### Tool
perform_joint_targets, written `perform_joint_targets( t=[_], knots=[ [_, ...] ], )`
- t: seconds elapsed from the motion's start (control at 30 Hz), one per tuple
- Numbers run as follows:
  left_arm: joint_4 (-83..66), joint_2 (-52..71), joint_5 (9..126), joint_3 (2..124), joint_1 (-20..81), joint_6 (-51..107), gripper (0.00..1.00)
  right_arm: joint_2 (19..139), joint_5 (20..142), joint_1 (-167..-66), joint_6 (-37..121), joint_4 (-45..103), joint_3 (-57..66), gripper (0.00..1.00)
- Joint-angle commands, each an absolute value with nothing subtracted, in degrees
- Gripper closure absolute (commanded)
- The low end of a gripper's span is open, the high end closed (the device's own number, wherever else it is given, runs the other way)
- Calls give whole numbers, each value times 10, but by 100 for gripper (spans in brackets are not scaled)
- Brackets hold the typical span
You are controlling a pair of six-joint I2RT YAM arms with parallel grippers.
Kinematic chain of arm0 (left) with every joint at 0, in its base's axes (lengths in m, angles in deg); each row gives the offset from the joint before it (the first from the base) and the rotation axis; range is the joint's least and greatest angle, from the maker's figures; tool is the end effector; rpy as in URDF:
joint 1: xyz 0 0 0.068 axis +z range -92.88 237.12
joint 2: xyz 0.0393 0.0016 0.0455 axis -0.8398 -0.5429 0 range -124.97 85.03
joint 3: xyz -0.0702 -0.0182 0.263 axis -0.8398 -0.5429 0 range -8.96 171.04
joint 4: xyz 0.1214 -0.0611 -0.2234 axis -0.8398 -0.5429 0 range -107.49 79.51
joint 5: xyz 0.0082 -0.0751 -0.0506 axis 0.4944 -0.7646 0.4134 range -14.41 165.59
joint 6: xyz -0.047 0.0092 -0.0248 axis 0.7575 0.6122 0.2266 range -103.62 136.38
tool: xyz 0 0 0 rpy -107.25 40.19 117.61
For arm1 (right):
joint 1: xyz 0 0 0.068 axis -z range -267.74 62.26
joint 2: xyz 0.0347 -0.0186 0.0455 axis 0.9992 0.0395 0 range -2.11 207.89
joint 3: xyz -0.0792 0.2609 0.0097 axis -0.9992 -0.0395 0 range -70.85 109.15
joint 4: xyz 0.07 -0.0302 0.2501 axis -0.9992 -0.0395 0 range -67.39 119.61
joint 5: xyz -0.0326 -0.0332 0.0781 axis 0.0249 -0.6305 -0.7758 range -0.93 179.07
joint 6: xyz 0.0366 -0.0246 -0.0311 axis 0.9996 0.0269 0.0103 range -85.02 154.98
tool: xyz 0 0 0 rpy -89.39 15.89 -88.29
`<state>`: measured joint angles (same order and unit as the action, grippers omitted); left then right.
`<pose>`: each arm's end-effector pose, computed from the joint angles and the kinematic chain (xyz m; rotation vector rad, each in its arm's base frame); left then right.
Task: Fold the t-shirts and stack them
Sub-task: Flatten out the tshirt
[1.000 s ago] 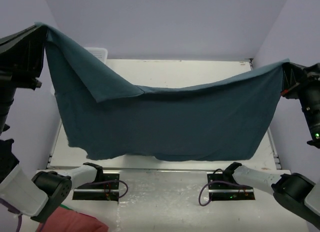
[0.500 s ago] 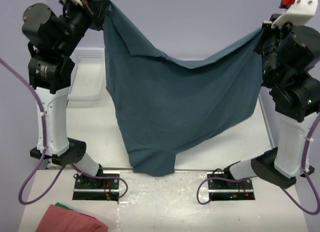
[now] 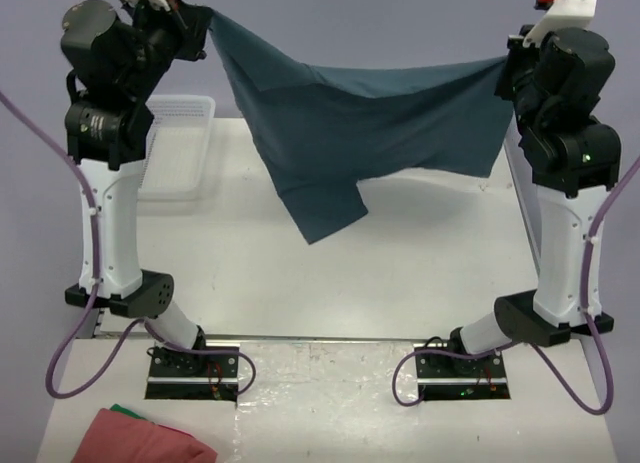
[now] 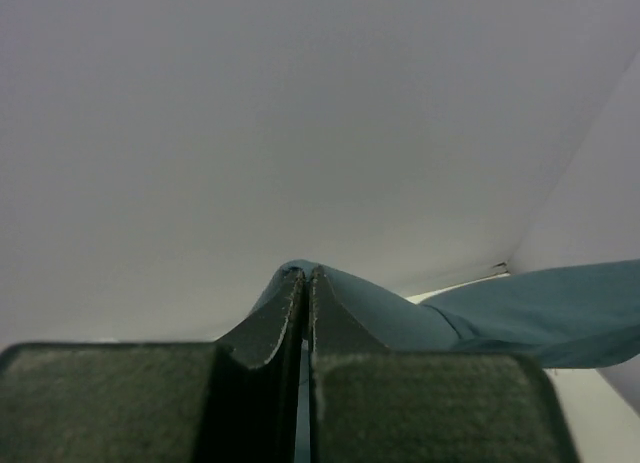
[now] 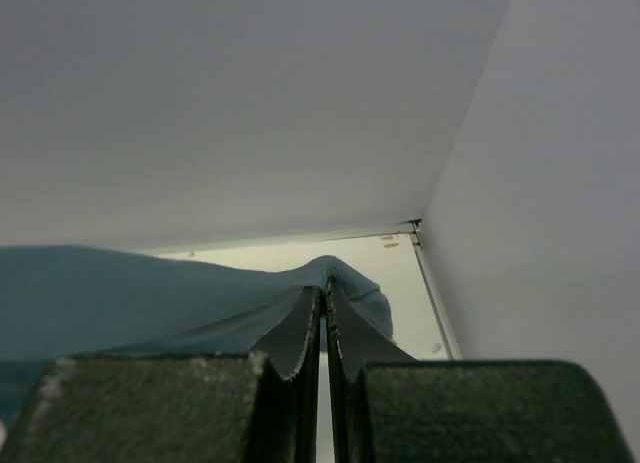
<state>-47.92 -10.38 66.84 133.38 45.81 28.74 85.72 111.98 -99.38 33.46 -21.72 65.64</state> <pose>0.2697 -0.0595 0.6143 0.1150 1.4173 -0.4492 0.2314 0.0335 0.5958 0.1228 1.6123 -0.1869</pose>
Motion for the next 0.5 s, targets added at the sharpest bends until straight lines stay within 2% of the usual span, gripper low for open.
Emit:
perform_joint_targets(
  t=[0.0, 0.2, 0.3, 0.47],
  knots=[
    [-432, 13, 646, 1333, 460, 287, 100, 747, 1131, -1041, 326, -187, 649, 100],
    [-431, 103, 590, 1326, 460, 326, 100, 655, 1202, -1142, 331, -227, 666, 100],
    [-425, 141, 569, 1335, 464, 351, 100, 607, 1190, -1152, 345, -238, 651, 100],
    [-407, 150, 527, 1351, 494, 385, 100, 596, 1168, -1152, 358, -238, 671, 100]
  ],
)
